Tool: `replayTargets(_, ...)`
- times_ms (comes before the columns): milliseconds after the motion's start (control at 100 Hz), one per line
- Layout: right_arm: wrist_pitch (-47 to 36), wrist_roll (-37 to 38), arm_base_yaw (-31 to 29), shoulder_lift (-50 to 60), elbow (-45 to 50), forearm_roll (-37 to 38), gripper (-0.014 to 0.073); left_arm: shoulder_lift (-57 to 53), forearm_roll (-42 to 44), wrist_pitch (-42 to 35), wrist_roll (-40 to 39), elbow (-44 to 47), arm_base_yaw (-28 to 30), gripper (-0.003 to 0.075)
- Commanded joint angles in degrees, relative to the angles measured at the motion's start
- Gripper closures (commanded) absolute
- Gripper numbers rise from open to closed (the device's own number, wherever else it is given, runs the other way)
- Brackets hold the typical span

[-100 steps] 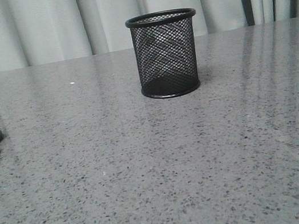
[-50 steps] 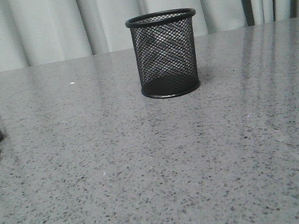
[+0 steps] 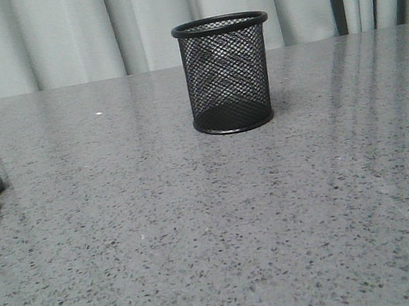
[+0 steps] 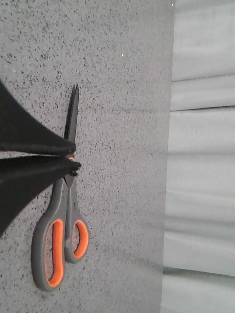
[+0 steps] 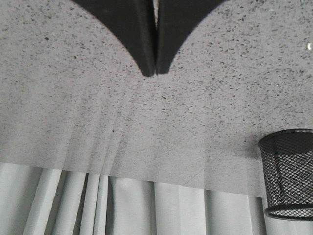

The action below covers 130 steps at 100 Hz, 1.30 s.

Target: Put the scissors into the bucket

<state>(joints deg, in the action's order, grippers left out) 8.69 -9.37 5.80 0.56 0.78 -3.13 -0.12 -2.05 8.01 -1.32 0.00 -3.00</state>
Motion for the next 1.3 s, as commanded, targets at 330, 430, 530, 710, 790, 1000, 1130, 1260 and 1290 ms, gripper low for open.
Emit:
replayTargets(330,-12.2,-0.2,-0.2,1.3,0.3,-26.3,0.0659,-1.6,-32.5,-8.0,-0.6,2.3,-0.5,0.074)
replayTargets(430,-13.9,-0.2,-0.2,1.3,0.2,-33.5,0.0659,-1.6,-40.5,-8.0,-0.6,2.0,-0.5,0.074)
replayTargets(530,-12.6,-0.2,-0.2,1.3,-0.5,-34.7,0.0657,-1.6,-43.6,-7.0,-0.6,0.9,-0.5,0.074)
replayTargets(710,-3.8,-0.2,-0.2,-2.0,-6.0,-31.7,0.0654,-1.1,-39.0,-1.3,-0.6,-5.5,-0.5,0.074)
replayTargets(790,-0.5,-0.2,-0.2,-6.4,-11.0,-28.8,0.0654,0.6,-34.4,1.8,-0.6,-10.6,-0.5,0.074)
replayTargets(1000,13.2,-0.2,-0.2,-24.2,-29.0,-20.9,0.0654,13.1,-18.7,17.8,-0.4,-30.1,-0.5,0.074)
replayTargets(1130,25.6,-0.2,-0.2,-36.0,-41.7,-17.0,0.0655,24.0,-17.8,30.4,4.4,-42.8,-0.5,0.074)
replayTargets(1260,33.2,-0.2,-0.2,-44.9,-51.3,-14.7,0.0655,32.0,-17.9,38.2,5.5,-50.1,-0.5,0.0739)
replayTargets(1290,34.3,-0.2,-0.2,-46.2,-52.5,-14.2,0.0655,33.2,-17.9,38.9,5.6,-51.1,-0.5,0.0739)
